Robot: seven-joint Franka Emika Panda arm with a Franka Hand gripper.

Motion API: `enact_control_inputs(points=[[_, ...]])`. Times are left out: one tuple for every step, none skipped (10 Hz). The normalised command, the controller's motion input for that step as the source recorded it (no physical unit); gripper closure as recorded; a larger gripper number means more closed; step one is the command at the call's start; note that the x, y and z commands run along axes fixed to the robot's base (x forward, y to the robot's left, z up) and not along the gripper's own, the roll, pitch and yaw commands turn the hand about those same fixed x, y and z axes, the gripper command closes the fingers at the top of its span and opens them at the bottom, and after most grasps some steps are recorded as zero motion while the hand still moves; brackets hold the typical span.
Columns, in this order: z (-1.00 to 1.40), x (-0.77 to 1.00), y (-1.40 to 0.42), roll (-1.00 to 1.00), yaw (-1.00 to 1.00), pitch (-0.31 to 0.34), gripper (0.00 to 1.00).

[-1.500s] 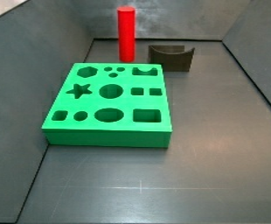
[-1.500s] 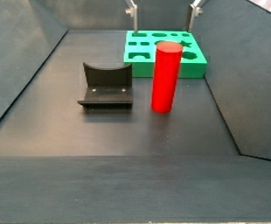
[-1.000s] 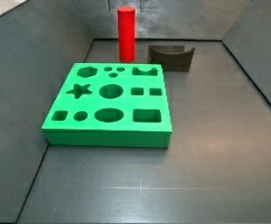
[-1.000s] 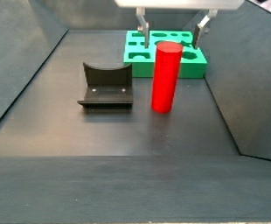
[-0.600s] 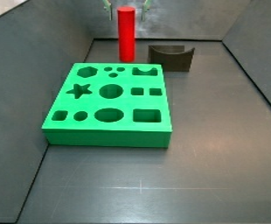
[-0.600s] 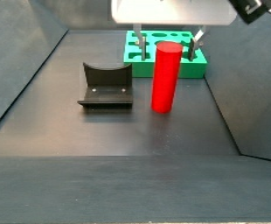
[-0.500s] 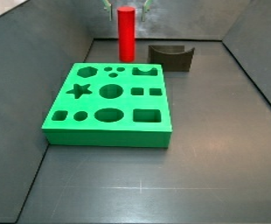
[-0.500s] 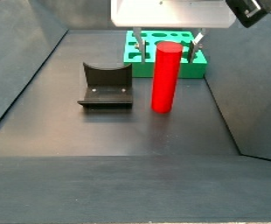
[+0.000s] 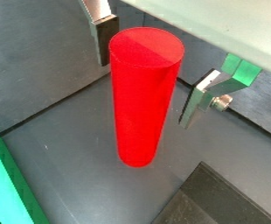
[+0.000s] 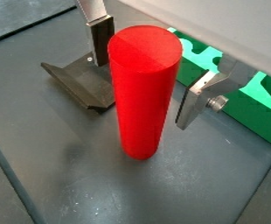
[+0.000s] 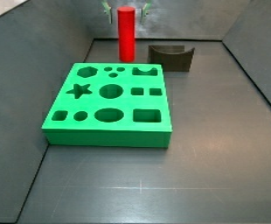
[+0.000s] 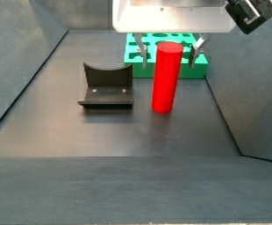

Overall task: Pick up the round object. Move up. Move to above the board. Insert the round object.
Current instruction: Pick up the round object, then move up.

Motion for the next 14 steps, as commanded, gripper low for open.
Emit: enact_control_inputs(points=[[0.00, 0.00, 0.00, 0.00, 0.00, 0.000, 1.00], [0.00, 0.00, 0.00, 0.00, 0.00, 0.000, 1.00], [0.00, 0.00, 0.00, 0.00, 0.00, 0.000, 1.00], [0.00, 0.00, 0.00, 0.00, 0.00, 0.000, 1.00], [0.00, 0.00, 0.00, 0.00, 0.00, 0.000, 1.00], [0.00, 0.00, 0.00, 0.00, 0.00, 0.000, 1.00], [0.00, 0.00, 0.00, 0.00, 0.00, 0.000, 1.00], [0.00, 0.00, 0.00, 0.00, 0.00, 0.000, 1.00], [0.00, 0.00, 0.00, 0.00, 0.00, 0.000, 1.00], [0.00, 0.00, 0.00, 0.00, 0.00, 0.000, 1.00], [0.00, 0.00, 0.00, 0.00, 0.00, 0.000, 1.00], [0.83, 0.00, 0.00, 0.00, 0.00, 0.000, 1.00], [0.81, 0.02, 0.02, 0.00, 0.03, 0.012, 1.00], [0.65, -0.01, 0.02, 0.01, 0.02, 0.062, 1.00]])
